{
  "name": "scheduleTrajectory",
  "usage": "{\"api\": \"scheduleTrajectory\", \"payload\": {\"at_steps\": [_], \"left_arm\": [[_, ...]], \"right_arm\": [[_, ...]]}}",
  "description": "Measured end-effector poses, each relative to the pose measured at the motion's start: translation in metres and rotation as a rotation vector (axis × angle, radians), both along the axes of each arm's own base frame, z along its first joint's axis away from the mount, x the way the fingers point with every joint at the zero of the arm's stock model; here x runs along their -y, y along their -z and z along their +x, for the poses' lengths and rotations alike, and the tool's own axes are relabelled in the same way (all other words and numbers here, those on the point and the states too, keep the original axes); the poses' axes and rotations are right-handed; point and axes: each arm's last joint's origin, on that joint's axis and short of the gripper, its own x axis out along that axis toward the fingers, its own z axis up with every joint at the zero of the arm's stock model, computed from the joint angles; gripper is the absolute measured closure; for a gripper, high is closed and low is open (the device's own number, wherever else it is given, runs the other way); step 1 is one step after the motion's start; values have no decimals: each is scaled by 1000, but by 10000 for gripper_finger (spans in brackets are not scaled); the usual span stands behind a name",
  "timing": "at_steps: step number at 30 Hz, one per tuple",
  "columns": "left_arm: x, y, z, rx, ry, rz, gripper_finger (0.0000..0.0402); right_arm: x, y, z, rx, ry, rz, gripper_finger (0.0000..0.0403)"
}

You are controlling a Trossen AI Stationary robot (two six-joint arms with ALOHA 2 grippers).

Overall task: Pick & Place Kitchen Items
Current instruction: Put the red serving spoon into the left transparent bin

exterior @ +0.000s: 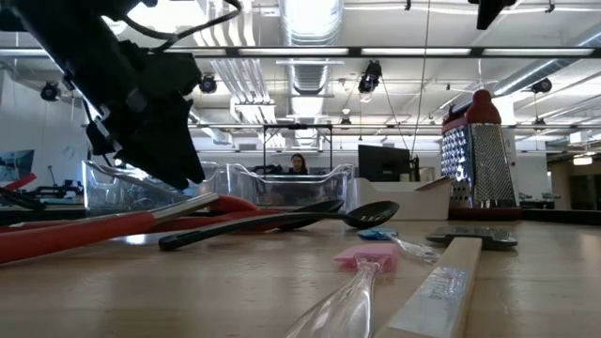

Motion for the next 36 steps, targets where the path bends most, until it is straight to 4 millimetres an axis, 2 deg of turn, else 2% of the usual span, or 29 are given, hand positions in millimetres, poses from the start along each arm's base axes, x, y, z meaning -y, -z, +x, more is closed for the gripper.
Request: {"api": "scheduleTrajectory", "payload": {"at_steps": [10,17,23,28,32,36], "left_arm": [[-16,1,8,-30,6,-91,204],[-16,4,10,-33,10,-103,204],[-15,18,15,-69,2,-92,204],[-15,23,20,-49,-1,-100,206],[-15,22,20,-43,-2,-101,219],[-15,21,21,-31,-11,-106,251]], "right_arm": [[-1,11,2,9,-25,-5,376],[-1,15,3,-1,-42,-12,376],[-1,15,4,5,-45,-11,376],[-1,15,5,19,-66,-15,376],[-1,15,6,21,-69,-15,376],[-1,15,6,22,-68,-20,376]]}}
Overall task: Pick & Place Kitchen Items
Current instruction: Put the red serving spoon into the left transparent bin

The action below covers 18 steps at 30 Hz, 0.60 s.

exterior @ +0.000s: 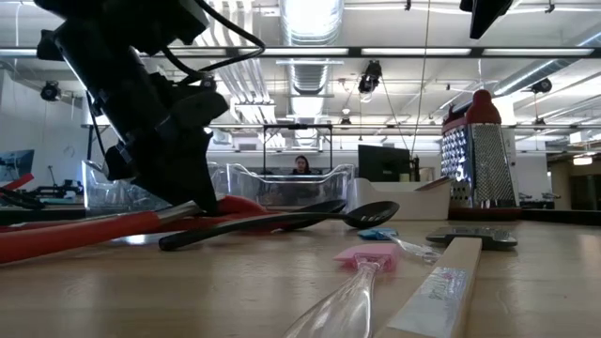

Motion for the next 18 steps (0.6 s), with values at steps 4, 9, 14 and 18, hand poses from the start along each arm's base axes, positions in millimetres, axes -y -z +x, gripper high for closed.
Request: {"api": "scheduleTrajectory", "payload": {"at_steps": [4,9,14,18], "left_arm": [[0,-1,1,18,-15,-5,294],[0,-4,4,54,-22,-7,334],[1,-8,5,78,2,-7,339],[2,-19,5,89,48,6,340]], "right_arm": [[0,0,0,1,0,-1,376],[0,0,0,6,5,-17,376],[0,0,1,9,6,-20,376],[1,0,1,8,6,-20,376]]}}
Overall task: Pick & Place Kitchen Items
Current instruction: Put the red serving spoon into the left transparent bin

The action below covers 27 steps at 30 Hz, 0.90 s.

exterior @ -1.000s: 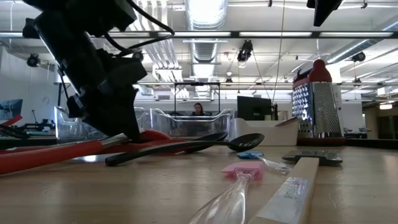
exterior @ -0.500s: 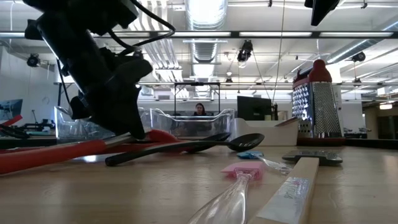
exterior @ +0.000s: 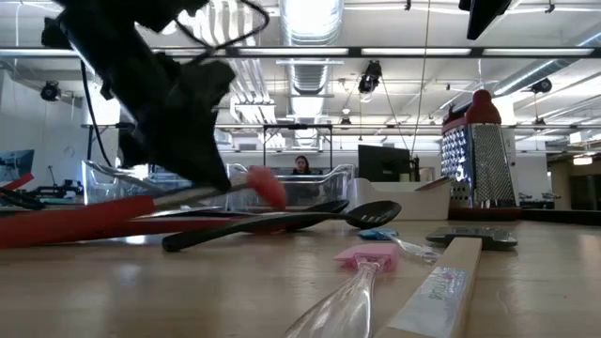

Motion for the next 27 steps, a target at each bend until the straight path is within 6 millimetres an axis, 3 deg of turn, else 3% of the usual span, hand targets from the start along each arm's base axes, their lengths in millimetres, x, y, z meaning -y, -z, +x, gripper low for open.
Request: {"api": "scheduleTrajectory", "payload": {"at_steps": [8,16,23,27], "left_arm": [[0,-46,2,112,112,75,342],[-4,-99,-10,73,307,316,343],[-11,-138,-30,-126,617,635,343],[-21,-158,-41,-297,630,803,343]], "right_arm": [[0,0,0,0,0,0,376],[0,1,0,-2,0,0,376],[0,0,1,5,1,2,376],[-1,0,2,25,3,8,376]]}}
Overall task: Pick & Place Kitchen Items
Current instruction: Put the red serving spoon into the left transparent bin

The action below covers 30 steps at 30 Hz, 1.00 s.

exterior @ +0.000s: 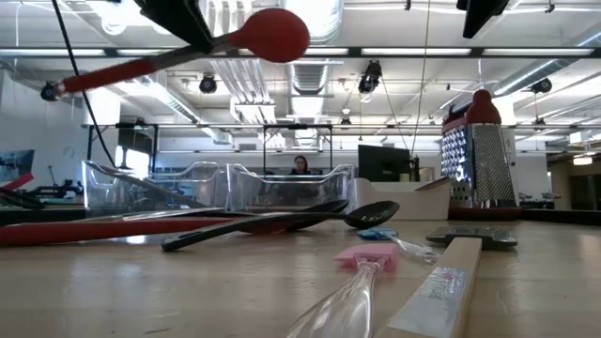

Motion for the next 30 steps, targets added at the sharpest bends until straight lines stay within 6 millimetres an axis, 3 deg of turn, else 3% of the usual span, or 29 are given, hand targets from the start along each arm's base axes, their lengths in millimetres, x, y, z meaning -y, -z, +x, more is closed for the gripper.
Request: {"api": "scheduleTrajectory", "payload": {"at_steps": [6,13,21,30], "left_arm": [[-29,-26,-13,-128,-98,169,343],[-92,-34,-36,-312,-279,214,343],[-157,-30,-56,-535,-359,191,343],[-199,0,-64,-751,-386,154,343]], "right_arm": [[0,1,5,51,16,-33,376],[0,13,7,35,12,-44,376],[0,42,6,-47,-6,-71,376],[1,65,6,-90,-22,-87,376]]}}
